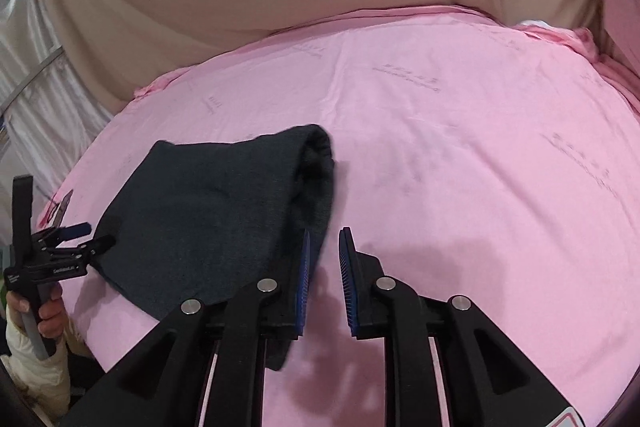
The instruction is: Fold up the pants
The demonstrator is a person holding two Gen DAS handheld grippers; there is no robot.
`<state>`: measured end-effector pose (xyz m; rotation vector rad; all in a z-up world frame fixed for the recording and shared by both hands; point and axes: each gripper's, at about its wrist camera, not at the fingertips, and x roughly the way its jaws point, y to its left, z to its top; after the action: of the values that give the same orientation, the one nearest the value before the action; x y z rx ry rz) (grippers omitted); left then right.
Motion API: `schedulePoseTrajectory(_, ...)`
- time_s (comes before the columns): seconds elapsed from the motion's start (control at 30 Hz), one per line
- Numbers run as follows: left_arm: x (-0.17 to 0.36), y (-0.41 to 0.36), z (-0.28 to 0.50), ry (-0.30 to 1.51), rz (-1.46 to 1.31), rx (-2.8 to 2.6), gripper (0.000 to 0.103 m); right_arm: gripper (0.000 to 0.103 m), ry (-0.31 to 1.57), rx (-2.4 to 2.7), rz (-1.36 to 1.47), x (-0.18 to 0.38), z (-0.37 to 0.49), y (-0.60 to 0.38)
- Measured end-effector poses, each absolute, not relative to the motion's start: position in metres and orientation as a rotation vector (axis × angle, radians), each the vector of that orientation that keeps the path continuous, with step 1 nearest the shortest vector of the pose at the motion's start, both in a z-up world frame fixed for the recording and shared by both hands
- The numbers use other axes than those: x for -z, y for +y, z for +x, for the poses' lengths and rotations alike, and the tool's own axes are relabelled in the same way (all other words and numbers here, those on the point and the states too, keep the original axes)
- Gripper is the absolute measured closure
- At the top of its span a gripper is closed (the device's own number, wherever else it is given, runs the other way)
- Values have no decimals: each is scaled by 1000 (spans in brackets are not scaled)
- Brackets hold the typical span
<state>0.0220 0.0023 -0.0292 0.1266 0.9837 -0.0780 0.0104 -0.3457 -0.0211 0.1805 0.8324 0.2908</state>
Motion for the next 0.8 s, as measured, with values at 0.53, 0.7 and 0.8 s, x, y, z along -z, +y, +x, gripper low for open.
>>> schedulePoseTrajectory(0.53, 35, 3, 26, 997, 107, 15, 7, 64, 907, -471, 67, 41, 32, -317)
schedulePoseTrajectory(0.7, 34, 2, 26, 1001, 112, 11, 7, 96, 857, -454, 107, 19, 20, -320)
schedulePoseTrajectory(0.8, 35, -1, 26, 1003, 117, 28, 6, 97, 897, -428, 184, 35, 17, -339)
